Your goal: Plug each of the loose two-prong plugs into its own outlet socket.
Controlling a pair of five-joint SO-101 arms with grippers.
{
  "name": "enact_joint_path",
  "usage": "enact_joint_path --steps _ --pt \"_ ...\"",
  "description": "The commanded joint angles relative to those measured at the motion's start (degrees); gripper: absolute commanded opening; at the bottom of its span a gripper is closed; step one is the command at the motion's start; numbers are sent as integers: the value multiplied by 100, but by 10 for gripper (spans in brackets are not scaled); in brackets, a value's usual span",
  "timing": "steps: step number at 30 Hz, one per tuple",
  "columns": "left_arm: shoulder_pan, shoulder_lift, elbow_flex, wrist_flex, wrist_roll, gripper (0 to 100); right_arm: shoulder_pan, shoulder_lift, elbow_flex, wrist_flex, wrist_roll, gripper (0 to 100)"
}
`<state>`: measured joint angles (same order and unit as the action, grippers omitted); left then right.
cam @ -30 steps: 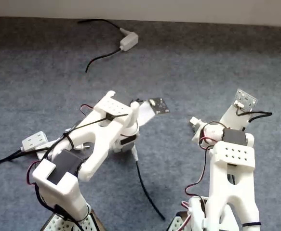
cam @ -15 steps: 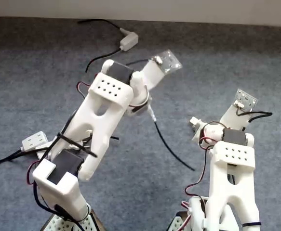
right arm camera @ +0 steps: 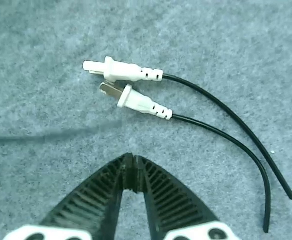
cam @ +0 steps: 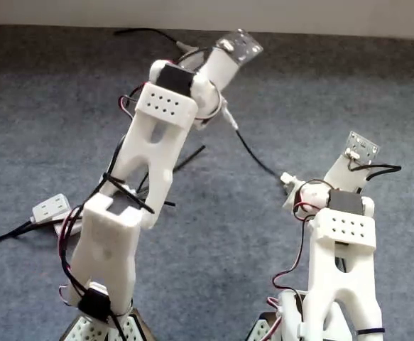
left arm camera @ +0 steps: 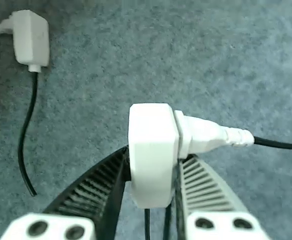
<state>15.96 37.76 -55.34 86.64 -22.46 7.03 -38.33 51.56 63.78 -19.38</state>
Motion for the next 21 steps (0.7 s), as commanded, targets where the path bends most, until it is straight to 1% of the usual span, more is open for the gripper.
enact_joint_path --steps 1,3,6,8,12,15,18,21 --pt "-268 699 -1754 -9 26 122 31 -48 -13 -75 -44 7" --pt "-356 1156 -2360 -35 9 123 31 -48 -13 -75 -53 7" --pt "-418 1745 -2800 -501 -343 123 31 -48 -13 -75 -53 7" --pt "-505 2044 -2800 -993 -519 123 31 -48 -13 -75 -53 7" --pt "-681 2536 -2800 -2013 -563 124 31 -48 -13 -84 -53 7" --pt "-813 2888 -2800 -2629 -721 162 31 -48 13 -180 -44 7" --pt "-910 3231 -2800 -3007 -897 199 31 -48 400 -681 -44 7" --pt "-989 3486 -2800 -3068 -941 239 22 -101 734 -1015 -44 7"
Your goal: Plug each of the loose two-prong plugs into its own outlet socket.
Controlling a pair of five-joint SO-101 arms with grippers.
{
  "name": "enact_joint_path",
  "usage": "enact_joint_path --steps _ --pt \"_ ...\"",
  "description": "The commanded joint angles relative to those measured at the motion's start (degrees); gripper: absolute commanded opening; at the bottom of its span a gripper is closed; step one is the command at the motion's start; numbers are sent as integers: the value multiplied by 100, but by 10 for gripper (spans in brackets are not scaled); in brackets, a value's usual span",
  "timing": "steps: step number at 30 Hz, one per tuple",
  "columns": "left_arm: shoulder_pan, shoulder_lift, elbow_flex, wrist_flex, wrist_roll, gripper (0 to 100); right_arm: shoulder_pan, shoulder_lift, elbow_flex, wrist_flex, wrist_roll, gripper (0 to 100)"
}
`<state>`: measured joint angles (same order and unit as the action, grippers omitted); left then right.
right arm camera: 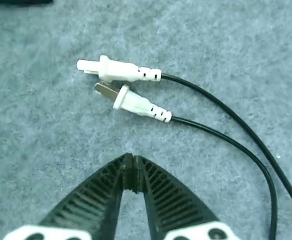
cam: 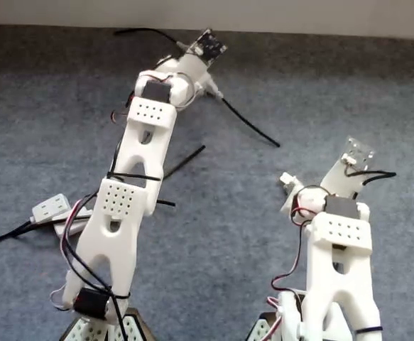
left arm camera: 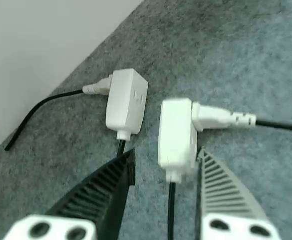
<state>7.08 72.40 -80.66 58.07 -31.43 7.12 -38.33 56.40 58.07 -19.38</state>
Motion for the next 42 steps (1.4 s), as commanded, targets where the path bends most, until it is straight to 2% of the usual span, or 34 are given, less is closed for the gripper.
enact_joint_path --steps 1,5,7,13,16,19,23,33,42 --pt "-136 75 -268 -176 -18 256 13 -101 295 -453 -44 7" --pt "-259 127 -312 -114 721 306 13 -101 312 -462 -44 7" --pt "-338 -48 -453 211 914 311 13 -101 312 -462 -44 7" --pt "-541 -971 -1244 2497 897 312 22 -101 330 -462 -35 9" --pt "-646 -1437 -1446 3578 281 312 22 -101 347 -462 246 9" --pt "-857 -1842 -1455 4220 -484 309 22 -101 365 -470 519 9" --pt "-1411 -2229 -1455 4273 -730 309 22 -92 374 -470 536 9" --pt "-2703 -2457 -1446 4299 -2215 309 13 -84 497 -549 563 9" --pt "-3468 -2457 -1446 4325 -2365 309 13 -92 866 -1121 571 9"
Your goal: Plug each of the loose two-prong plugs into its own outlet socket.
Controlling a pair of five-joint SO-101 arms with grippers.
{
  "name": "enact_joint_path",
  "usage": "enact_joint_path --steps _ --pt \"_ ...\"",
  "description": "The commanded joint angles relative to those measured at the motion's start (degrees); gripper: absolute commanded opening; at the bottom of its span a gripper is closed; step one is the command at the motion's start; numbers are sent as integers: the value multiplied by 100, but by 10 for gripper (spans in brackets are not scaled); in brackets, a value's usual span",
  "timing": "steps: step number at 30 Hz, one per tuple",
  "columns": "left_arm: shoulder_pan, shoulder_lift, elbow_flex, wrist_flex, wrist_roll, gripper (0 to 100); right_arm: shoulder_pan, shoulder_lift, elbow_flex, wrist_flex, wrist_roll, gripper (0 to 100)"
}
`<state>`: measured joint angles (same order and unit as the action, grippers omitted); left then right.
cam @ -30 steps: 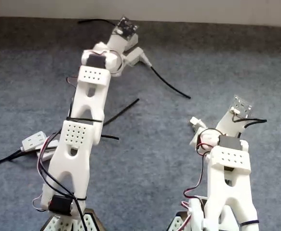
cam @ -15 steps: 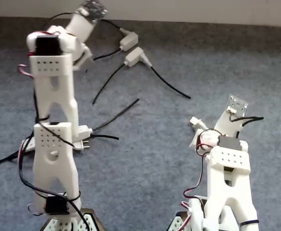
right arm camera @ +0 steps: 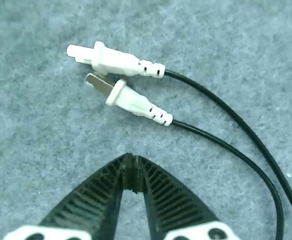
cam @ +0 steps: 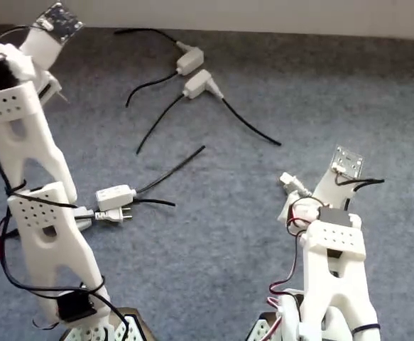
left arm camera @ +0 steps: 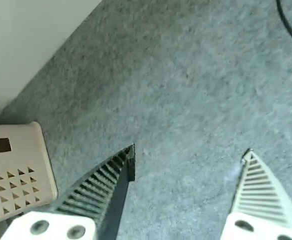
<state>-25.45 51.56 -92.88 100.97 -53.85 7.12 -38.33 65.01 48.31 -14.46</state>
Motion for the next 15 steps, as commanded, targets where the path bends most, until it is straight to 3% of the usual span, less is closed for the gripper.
enact_joint_path --steps 1,4,10,15 --pt "-286 -374 -207 44 -299 309 13 -92 4 -145 79 9" --pt "-532 -374 -57 44 -695 309 13 -84 4 -145 79 9" --pt "-971 -409 251 70 -703 309 13 -48 4 -145 79 9" --pt "-1130 -1174 1446 70 -712 309 13 -48 13 -145 79 9"
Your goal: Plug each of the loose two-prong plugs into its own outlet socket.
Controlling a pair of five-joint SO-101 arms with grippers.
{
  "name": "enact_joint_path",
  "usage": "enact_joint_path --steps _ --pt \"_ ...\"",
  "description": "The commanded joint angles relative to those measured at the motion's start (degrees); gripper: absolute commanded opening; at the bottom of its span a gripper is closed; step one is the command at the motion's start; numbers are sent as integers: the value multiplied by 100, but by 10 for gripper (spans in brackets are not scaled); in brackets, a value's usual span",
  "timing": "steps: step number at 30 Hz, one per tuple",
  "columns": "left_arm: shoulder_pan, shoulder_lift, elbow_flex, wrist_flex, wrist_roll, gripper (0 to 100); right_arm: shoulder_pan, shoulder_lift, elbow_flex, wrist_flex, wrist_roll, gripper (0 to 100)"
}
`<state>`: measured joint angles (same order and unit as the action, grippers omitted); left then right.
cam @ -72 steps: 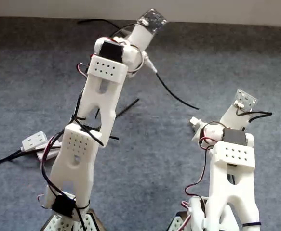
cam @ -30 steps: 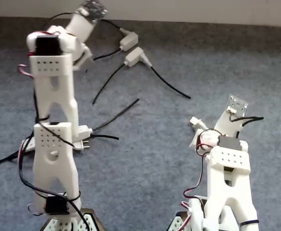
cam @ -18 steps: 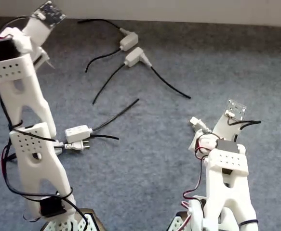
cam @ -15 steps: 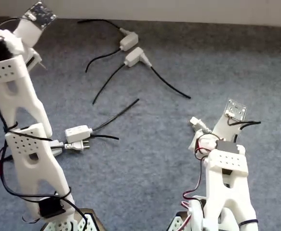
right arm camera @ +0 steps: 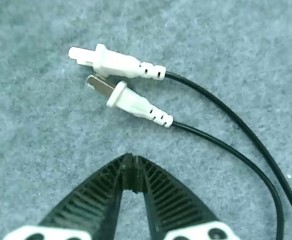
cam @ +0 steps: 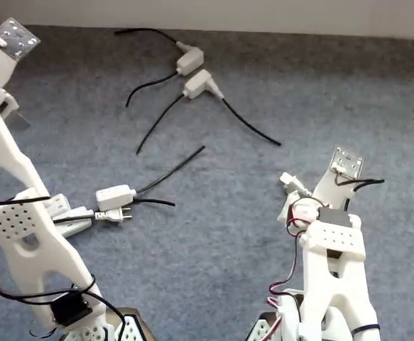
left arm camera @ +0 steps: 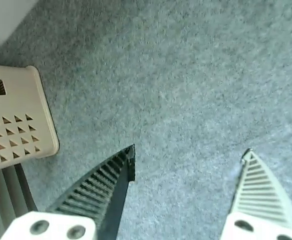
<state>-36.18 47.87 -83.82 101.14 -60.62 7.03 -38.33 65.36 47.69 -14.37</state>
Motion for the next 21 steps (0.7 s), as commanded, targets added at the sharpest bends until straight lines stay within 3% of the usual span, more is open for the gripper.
enact_joint_path --steps 1,6,9,16,21 --pt "-75 -1112 945 53 -44 309 22 -48 -22 -84 70 9" --pt "75 -2923 3196 18 -114 309 22 -48 -22 -84 70 9" --pt "180 -3574 4523 -18 -712 309 22 -48 -22 -84 70 9" --pt "171 -3802 7213 -2048 -949 308 22 -57 22 -84 70 9" --pt "268 -3811 8330 -2646 -985 308 22 -92 48 -92 70 9"
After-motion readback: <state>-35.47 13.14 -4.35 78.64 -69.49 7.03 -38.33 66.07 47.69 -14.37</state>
